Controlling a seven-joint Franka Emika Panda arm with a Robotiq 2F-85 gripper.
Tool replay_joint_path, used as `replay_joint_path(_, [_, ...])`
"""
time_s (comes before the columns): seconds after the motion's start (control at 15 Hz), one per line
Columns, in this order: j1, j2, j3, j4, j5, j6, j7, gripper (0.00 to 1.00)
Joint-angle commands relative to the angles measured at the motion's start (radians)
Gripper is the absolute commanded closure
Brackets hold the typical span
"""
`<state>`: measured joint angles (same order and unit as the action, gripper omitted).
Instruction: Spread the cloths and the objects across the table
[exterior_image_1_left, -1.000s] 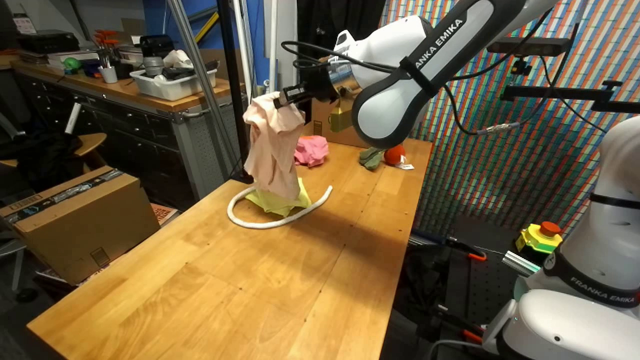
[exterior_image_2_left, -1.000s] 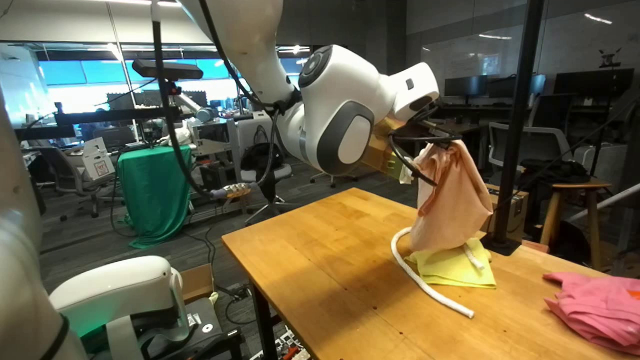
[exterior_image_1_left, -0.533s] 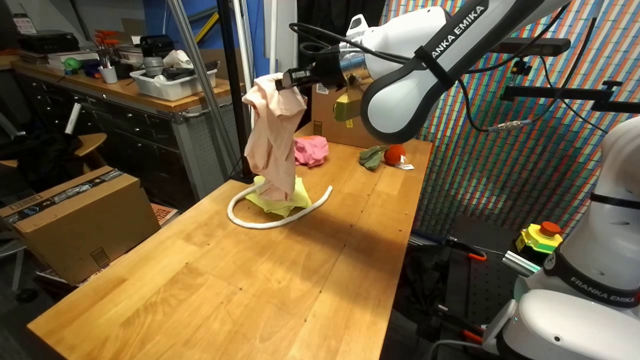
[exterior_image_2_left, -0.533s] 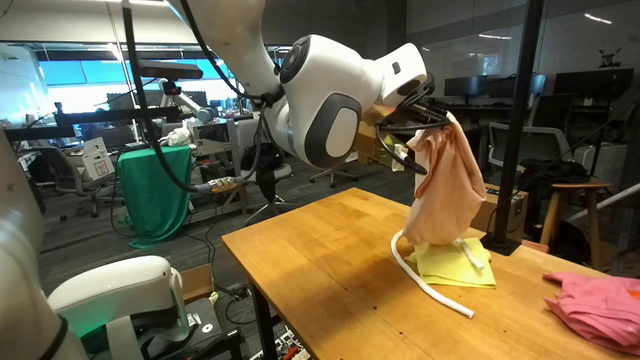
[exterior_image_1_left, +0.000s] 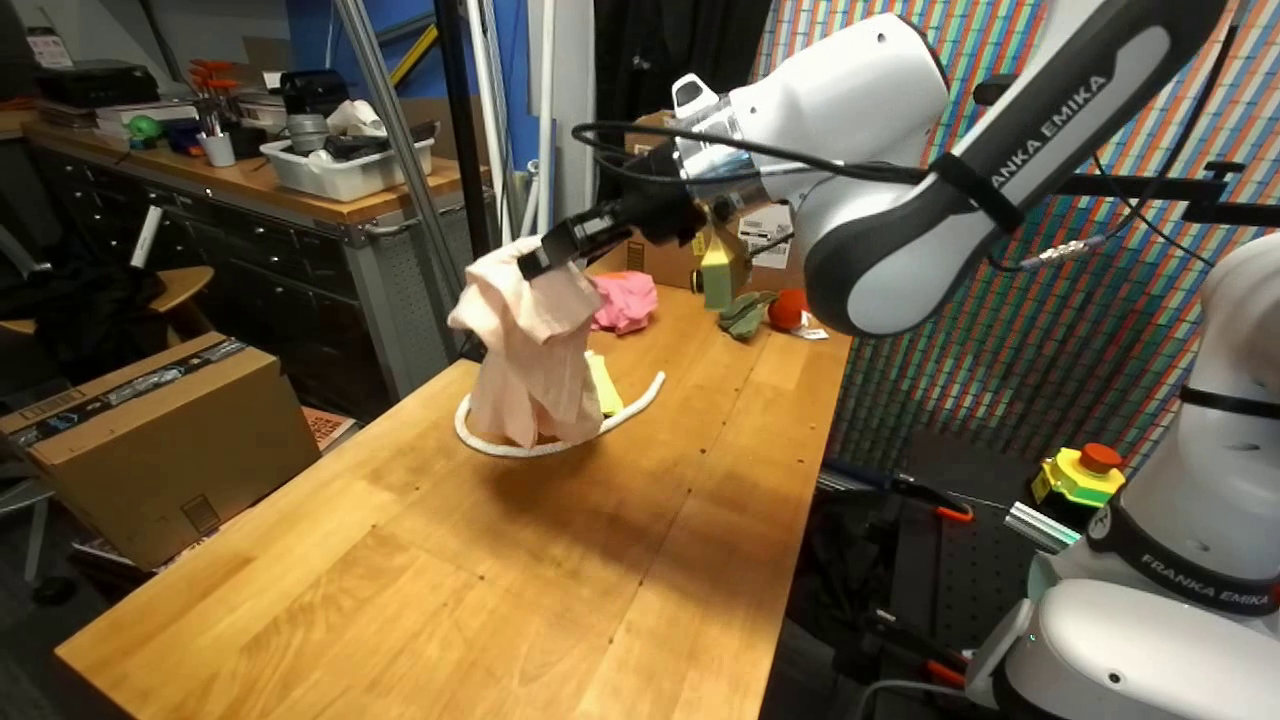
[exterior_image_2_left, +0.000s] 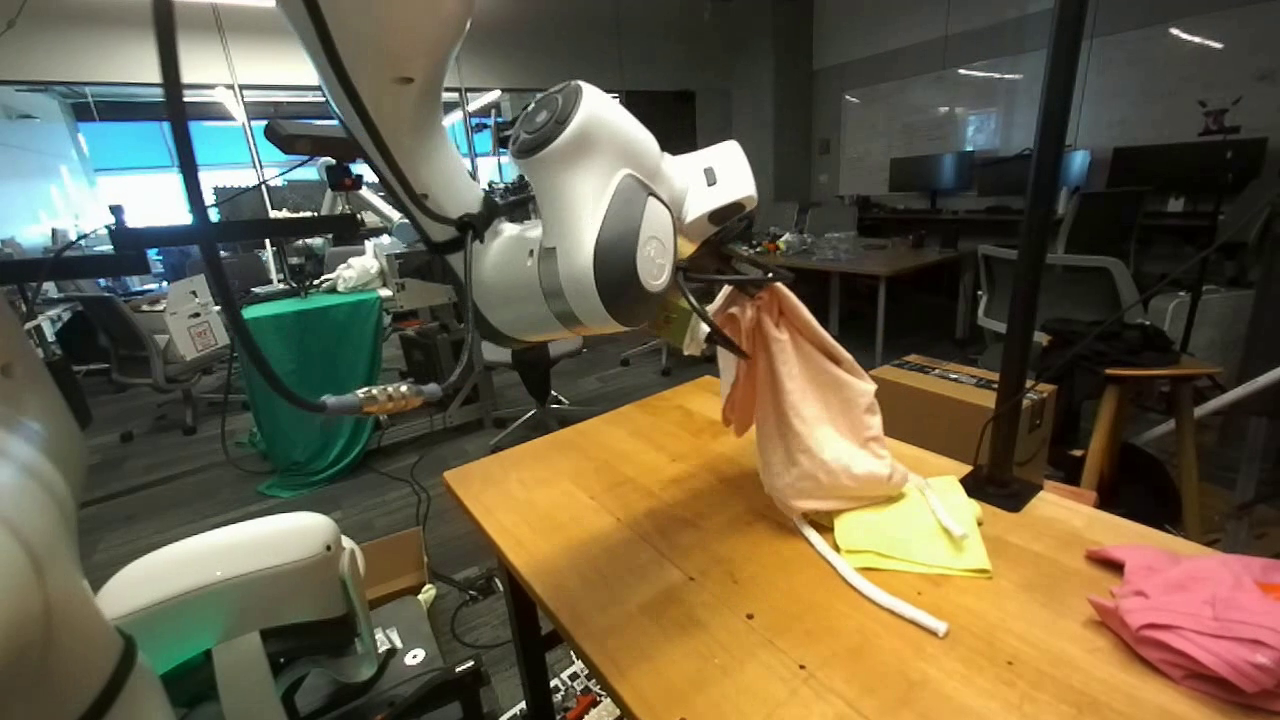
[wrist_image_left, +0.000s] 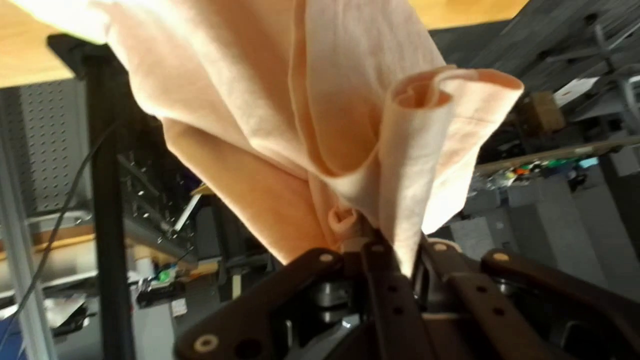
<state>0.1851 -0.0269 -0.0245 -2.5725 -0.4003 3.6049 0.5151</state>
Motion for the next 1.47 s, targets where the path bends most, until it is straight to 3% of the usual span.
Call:
replay_joint_path(0.0, [0.039,0.018,-0.014,-0.045,-0.286,0.033,0.274,0.95])
replay_joint_path(0.6, [-0.069,0.275,0.013,0.023,-1.058,0.204,0.800,0.94])
replay_joint_path(0.8, [-0.040,0.330,-0.017,0.078,-1.303,0.237,0.976,0.96])
replay_joint_path(0.87, [-0.016,0.344,-0.038,0.101,-1.383,0.246,1.043,0.65])
replay_joint_path(1.0, [0.027,0.337,-0.090,0.153,-1.543,0.257,1.174,0.60])
replay_joint_path(1.2, [0.066,0.329,-0.156,0.264,-1.779,0.347,1.378,0.35])
replay_joint_path(1.4, [0.039,0.316,-0.137,0.380,-1.920,0.411,1.534,0.13])
